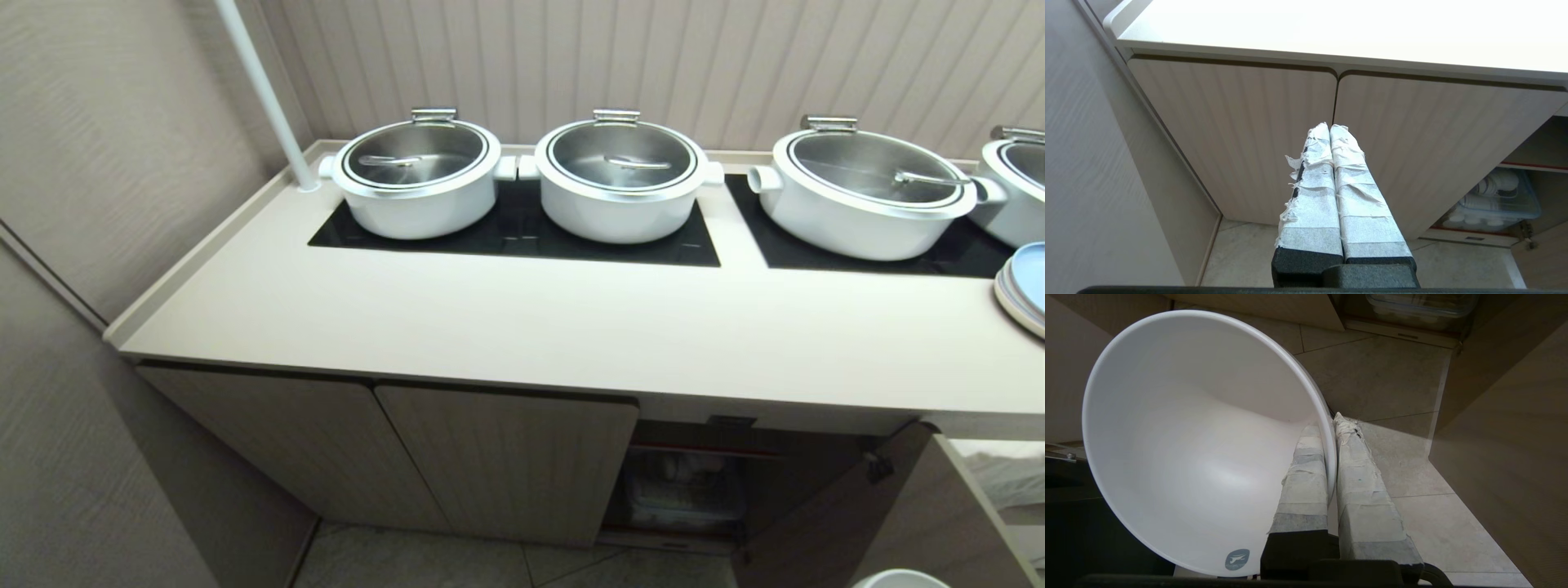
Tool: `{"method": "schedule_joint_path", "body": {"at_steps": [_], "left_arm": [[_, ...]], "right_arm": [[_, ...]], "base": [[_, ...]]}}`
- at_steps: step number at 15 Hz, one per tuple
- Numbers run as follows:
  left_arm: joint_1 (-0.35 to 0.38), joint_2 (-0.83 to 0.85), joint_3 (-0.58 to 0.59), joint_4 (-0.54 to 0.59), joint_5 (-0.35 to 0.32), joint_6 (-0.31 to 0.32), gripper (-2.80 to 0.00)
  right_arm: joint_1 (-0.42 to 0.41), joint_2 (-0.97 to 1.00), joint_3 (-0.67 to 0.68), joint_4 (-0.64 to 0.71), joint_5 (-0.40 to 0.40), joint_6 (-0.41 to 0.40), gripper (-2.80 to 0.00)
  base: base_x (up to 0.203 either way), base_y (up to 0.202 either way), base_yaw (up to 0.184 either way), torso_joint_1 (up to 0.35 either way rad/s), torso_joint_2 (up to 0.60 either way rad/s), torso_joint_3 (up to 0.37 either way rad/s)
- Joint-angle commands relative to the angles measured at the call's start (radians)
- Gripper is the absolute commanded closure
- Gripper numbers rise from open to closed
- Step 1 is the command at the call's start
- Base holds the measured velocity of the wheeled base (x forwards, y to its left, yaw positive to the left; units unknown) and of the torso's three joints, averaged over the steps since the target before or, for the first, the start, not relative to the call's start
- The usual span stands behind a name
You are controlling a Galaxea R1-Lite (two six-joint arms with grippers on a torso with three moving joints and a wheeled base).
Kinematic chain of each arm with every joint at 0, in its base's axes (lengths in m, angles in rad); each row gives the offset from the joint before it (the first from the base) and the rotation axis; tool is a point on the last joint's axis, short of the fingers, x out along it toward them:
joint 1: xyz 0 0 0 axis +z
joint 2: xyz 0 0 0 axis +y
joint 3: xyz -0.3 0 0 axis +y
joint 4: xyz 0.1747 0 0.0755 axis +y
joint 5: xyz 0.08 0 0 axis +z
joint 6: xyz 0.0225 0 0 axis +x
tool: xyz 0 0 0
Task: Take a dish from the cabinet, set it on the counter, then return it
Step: Place it on the table
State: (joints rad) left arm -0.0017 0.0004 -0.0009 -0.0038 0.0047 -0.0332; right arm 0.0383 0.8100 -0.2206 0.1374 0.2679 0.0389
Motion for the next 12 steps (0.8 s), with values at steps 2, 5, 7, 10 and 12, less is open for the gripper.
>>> {"method": "schedule_joint_path", "body": {"at_steps": [2, 5, 7, 10, 12], "left_arm": [[0.0, 0.0, -0.001, -0.001, 0.0, -0.001, 0.0], [0.0, 0.0, 0.001, -0.001, 0.0, -0.001, 0.0], [0.0, 0.0, 0.001, -0.001, 0.0, -0.001, 0.0], [0.0, 0.0, 0.001, -0.001, 0.0, -0.001, 0.0], [0.0, 0.0, 0.0, -0.001, 0.0, -0.001, 0.0]], "right_arm": [[0.0, 0.001, 0.0, 0.001, 0.002, -0.001, 0.0], [0.0, 0.001, 0.0, 0.001, 0.002, 0.001, 0.0], [0.0, 0.003, 0.0, 0.001, 0.002, 0.001, 0.0], [0.0, 0.005, -0.002, 0.001, 0.002, 0.001, 0.0], [0.0, 0.005, 0.0, 0.001, 0.002, -0.001, 0.0]], "base": [[0.0, 0.0, 0.0, 0.066, -0.12, -0.063], [0.0, 0.0, 0.0, 0.065, -0.13, -0.062], [0.0, 0.0, 0.0, 0.068, -0.13, -0.065], [0.0, 0.0, 0.0, 0.061, -0.12, -0.063], [0.0, 0.0, 0.0, 0.067, -0.13, -0.059]]}}
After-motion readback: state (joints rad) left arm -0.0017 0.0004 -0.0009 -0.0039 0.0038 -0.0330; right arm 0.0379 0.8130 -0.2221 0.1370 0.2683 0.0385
